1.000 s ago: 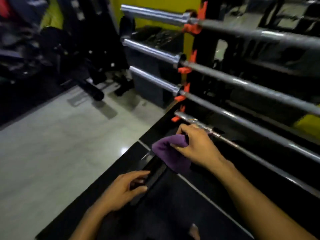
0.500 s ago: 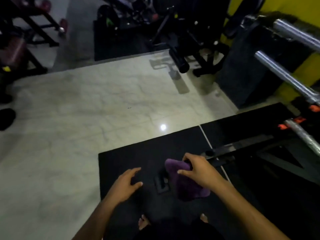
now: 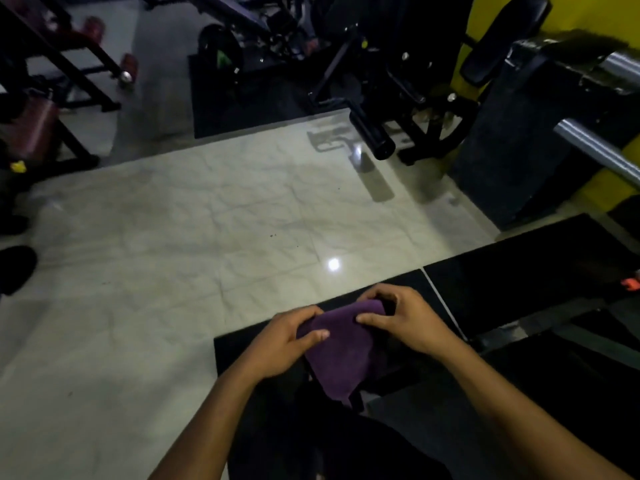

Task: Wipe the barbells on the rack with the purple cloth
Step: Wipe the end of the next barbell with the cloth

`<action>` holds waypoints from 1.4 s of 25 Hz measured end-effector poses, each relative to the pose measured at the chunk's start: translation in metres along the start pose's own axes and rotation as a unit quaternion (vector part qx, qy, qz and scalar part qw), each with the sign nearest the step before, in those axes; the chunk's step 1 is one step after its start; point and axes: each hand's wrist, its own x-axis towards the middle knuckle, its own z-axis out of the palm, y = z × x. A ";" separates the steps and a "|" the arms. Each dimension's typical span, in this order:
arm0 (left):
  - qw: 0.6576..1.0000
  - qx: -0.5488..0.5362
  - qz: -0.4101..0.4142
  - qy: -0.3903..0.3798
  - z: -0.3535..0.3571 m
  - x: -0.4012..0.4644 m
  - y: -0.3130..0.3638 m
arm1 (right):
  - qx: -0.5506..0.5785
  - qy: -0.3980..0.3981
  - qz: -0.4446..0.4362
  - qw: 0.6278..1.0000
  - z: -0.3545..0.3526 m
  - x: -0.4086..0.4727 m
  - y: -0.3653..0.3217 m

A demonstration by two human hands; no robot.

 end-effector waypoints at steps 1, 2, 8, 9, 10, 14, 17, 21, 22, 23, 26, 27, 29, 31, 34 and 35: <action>1.000 -0.007 0.002 -0.011 -0.011 0.018 0.004 | 0.014 0.017 0.004 1.000 -0.007 0.014 0.005; 1.000 -0.013 0.002 -0.021 -0.021 0.037 0.009 | 0.031 0.022 0.014 0.999 -0.013 0.027 0.009; 0.984 0.037 0.019 -0.170 -0.078 0.204 0.046 | 0.176 0.067 0.074 0.979 -0.067 0.086 0.062; 0.979 0.062 0.037 -0.191 -0.084 0.231 0.054 | 0.196 0.111 0.081 0.971 -0.073 0.094 0.065; 0.974 0.085 0.059 -0.203 -0.088 0.257 0.062 | 0.214 0.158 0.085 0.960 -0.080 0.101 0.065; 0.955 0.168 0.154 -0.188 -0.062 0.354 0.110 | 0.228 0.328 0.115 0.909 -0.130 0.123 0.060; 0.960 0.085 0.163 -0.209 -0.013 0.400 0.135 | 0.341 0.473 0.135 0.801 -0.178 0.123 0.062; 0.934 -0.124 -0.045 -0.332 0.038 0.461 0.162 | 0.539 0.562 0.118 0.617 -0.234 0.110 0.063; 0.906 -0.165 -0.086 -0.381 0.052 0.477 0.172 | 0.560 0.570 0.112 0.591 -0.245 0.108 0.067; 0.885 -0.179 -0.094 -0.419 0.063 0.492 0.184 | 0.576 0.575 0.104 0.572 -0.256 0.109 0.067; 0.872 -0.188 -0.032 -0.450 0.104 0.536 0.237 | 0.588 0.591 0.094 0.544 -0.287 0.110 0.073; 0.874 -0.182 -0.004 -0.450 0.119 0.548 0.253 | 0.581 0.598 0.097 0.543 -0.297 0.107 0.071; 0.865 -0.140 0.096 -0.473 0.155 0.573 0.300 | 0.562 0.631 0.102 0.525 -0.329 0.093 0.068; 0.843 -0.078 0.213 -0.488 0.196 0.590 0.357 | 0.519 0.680 0.085 0.511 -0.368 0.070 0.055; 0.781 -0.046 0.356 -0.511 0.247 0.594 0.448 | 0.376 0.790 0.042 0.483 -0.426 0.021 0.035; 0.767 -0.040 0.399 -0.501 0.256 0.593 0.479 | 0.337 0.821 0.030 0.461 -0.445 0.005 0.024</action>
